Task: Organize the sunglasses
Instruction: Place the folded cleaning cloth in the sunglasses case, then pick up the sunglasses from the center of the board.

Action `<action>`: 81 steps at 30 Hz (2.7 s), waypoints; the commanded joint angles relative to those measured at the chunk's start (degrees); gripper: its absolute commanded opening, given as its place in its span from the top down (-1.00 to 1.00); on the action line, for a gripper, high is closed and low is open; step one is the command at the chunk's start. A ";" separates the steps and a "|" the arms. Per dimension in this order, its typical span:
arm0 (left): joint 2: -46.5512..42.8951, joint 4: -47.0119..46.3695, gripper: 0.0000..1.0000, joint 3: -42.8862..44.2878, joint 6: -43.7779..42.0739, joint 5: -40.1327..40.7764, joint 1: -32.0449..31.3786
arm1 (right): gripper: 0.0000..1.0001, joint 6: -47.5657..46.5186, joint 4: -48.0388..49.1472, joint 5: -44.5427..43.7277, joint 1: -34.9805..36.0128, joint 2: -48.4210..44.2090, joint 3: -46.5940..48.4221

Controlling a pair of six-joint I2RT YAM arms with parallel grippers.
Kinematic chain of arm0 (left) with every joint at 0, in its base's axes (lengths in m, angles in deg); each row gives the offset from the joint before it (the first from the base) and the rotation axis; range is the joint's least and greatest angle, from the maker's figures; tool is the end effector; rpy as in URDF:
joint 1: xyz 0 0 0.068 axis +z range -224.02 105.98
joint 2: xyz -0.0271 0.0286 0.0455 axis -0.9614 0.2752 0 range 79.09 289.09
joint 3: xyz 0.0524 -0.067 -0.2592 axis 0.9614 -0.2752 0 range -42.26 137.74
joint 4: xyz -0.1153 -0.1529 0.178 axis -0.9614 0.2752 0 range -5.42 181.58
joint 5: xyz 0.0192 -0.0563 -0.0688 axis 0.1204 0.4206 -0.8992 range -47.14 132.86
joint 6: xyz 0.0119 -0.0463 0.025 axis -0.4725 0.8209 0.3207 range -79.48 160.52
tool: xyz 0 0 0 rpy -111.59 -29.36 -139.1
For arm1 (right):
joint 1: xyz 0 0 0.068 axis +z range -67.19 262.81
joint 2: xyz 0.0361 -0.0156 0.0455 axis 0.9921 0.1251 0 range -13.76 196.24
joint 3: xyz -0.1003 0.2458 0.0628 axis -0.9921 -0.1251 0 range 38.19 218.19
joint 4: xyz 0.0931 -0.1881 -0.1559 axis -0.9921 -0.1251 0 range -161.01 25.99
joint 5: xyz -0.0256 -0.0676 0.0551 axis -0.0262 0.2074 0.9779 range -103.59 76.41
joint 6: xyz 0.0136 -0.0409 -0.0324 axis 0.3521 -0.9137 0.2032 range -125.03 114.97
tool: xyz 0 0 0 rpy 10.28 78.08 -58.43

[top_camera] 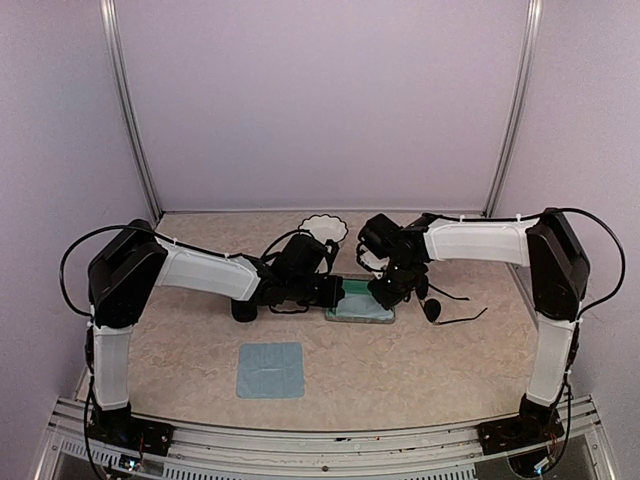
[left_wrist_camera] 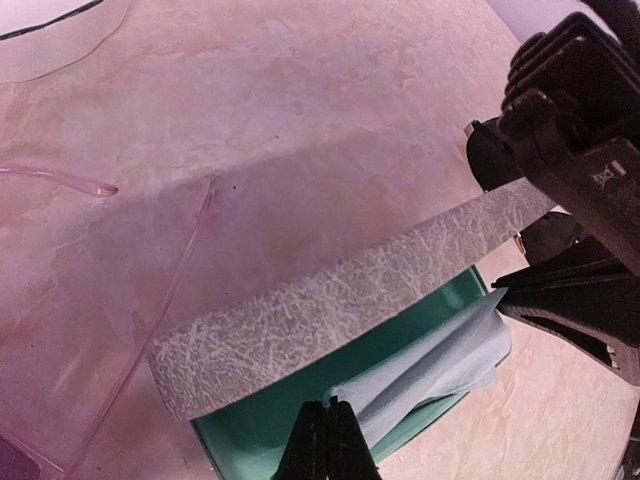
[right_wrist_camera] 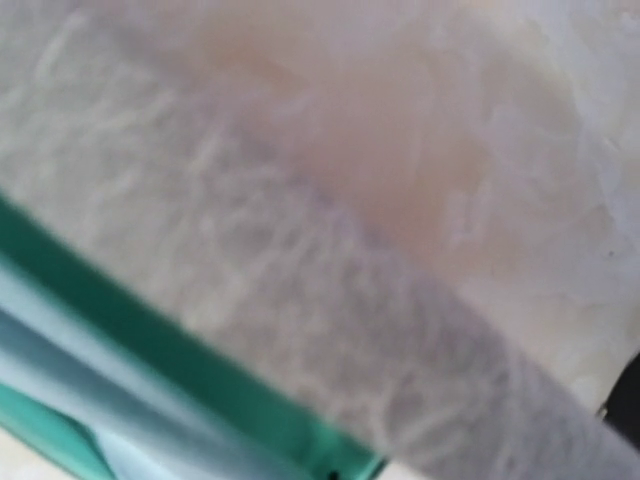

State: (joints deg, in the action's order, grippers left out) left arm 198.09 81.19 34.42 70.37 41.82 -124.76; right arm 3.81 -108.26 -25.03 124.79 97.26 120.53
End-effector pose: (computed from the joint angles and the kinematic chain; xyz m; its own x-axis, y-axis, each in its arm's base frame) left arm 0.2874 -0.3526 0.1549 -0.7346 0.1123 -0.6691 0.4812 0.7815 -0.3971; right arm 0.2949 0.2559 0.1910 -0.7963 -0.5138 -0.3193 -0.4957 0.8568 -0.1423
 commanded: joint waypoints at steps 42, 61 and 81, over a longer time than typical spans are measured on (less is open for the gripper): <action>-15.25 7.41 0.02 -2.54 1.60 6.46 -2.79 | 0.41 8.89 7.57 3.05 -1.55 -15.19 -6.29; -36.17 14.20 -0.98 -11.87 -0.17 10.52 3.41 | 0.13 19.73 18.50 13.02 -15.90 -28.37 -30.89; -40.71 14.47 -0.98 -13.78 -1.15 10.40 4.51 | 0.41 22.04 28.38 24.41 -23.30 -24.37 -36.46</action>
State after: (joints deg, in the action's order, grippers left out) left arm 158.51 95.09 21.50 70.15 51.75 -120.65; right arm 25.80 -82.06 -2.26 102.28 71.49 84.93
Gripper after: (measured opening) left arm 0.987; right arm 0.303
